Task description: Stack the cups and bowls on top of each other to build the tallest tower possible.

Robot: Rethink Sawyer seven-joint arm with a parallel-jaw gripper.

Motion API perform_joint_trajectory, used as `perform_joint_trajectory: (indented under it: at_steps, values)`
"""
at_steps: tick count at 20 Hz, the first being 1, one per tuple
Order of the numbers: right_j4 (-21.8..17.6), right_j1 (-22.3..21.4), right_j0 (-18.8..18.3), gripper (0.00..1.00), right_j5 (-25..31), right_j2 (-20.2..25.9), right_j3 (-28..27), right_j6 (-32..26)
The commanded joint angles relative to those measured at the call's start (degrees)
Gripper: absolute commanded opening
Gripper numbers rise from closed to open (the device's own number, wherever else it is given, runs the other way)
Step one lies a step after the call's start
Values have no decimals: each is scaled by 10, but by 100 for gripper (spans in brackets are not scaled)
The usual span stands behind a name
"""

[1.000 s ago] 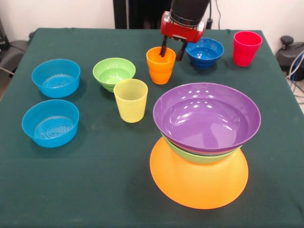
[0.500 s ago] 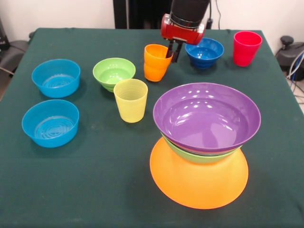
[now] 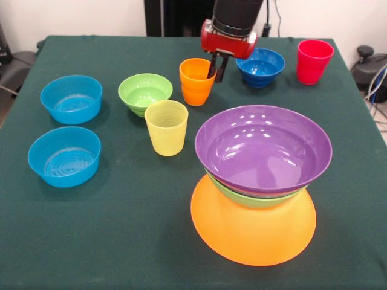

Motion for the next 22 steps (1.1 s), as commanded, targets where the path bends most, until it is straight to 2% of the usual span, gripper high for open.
perform_joint_trajectory:
  at_steps: [1, 5, 10, 13, 17, 22]
  values:
    - [15, 9, -8, 0, 29, 63, -25, 48]
    - [30, -50, 0, 0, 157, 65, -45, 19]
    - [39, -74, 6, 0, 235, 82, -85, 7]
    - [36, -79, 23, 0, 277, 76, -120, 12]
    - [34, -89, 28, 0, 308, 82, -151, 13]
    - [32, -93, 19, 0, 273, 110, -186, -2]
